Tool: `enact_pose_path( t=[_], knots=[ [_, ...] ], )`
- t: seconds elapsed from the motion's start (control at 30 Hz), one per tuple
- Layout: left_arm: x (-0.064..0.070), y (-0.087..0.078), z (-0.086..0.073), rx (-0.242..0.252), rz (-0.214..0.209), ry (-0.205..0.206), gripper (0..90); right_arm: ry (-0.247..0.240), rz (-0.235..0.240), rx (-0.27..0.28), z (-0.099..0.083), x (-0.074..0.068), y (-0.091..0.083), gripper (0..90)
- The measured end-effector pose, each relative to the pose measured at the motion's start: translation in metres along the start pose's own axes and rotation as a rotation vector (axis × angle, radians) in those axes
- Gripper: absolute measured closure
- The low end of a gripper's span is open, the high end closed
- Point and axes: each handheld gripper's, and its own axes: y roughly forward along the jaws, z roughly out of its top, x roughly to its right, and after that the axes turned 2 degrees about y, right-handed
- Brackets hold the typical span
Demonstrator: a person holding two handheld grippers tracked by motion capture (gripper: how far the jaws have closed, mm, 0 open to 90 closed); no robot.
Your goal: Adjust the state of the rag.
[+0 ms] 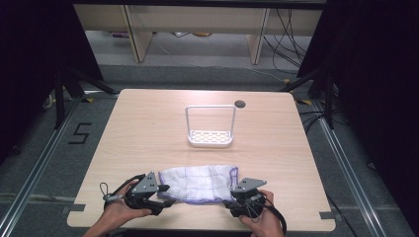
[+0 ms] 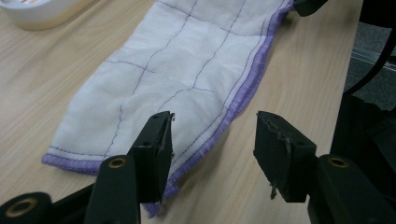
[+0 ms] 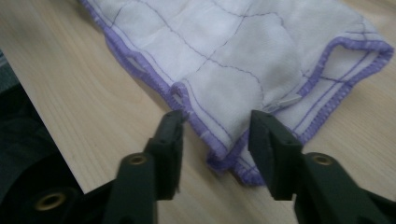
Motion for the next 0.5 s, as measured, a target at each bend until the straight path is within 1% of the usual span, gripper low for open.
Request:
enact_pose_path(
  t=[0.03,0.07,0.1,0.13,0.17,0.2,0.23,0.27,0.3,0.33,0.37,0.43,0.47,0.5],
  knots=[
    [-0.002,0.0,0.0,0.001,0.0,0.012,45.9,-0.021,-0.012,-0.006,0.001,0.0,0.001,75.3],
    [-0.003,0.0,-0.001,0.005,0.003,0.003,45.5,-0.026,-0.01,-0.012,0.002,0.001,0.001,82.8],
    [-0.004,0.0,-0.001,0.003,0.002,-0.01,45.1,-0.039,-0.003,0.0,0.004,0.003,0.0,85.4],
    [-0.004,-0.001,-0.001,0.01,0.01,-0.008,44.8,-0.041,-0.015,0.016,0.006,0.004,-0.001,86.2],
    [-0.006,-0.002,-0.001,0.012,0.008,-0.013,44.8,-0.045,-0.011,0.035,0.01,0.005,-0.004,86.5],
    [-0.006,-0.002,-0.001,0.023,0.012,-0.031,44.7,-0.047,-0.008,0.036,0.015,0.006,-0.009,86.7],
    [-0.008,-0.004,-0.001,0.02,0.023,-0.023,44.4,-0.051,-0.007,0.057,0.02,0.007,-0.013,86.8],
    [-0.01,-0.005,0.0,0.014,0.027,-0.004,44.4,-0.053,0.004,0.086,0.026,0.008,-0.017,86.8],
    [-0.009,-0.004,0.0,0.042,0.023,-0.031,44.4,-0.039,0.009,0.118,0.041,0.013,-0.024,86.9],
    [-0.01,-0.005,0.001,0.033,0.026,-0.022,44.4,-0.039,0.009,0.118,0.041,0.013,-0.024,86.9],
    [-0.008,-0.004,0.002,0.047,0.024,-0.027,44.2,-0.039,0.007,0.149,0.048,0.016,-0.026,86.9],
    [-0.006,-0.003,0.004,0.043,0.022,-0.012,42.7,-0.018,0.012,0.166,0.062,0.021,-0.028,86.9],
    [-0.004,-0.001,0.004,0.047,0.023,-0.011,41.9,-0.002,0.017,0.179,0.068,0.023,-0.028,86.8],
    [-0.003,0.0,0.005,0.037,0.025,0.002,41.1,0.004,0.018,0.181,0.073,0.025,-0.028,86.9]
  ],
)
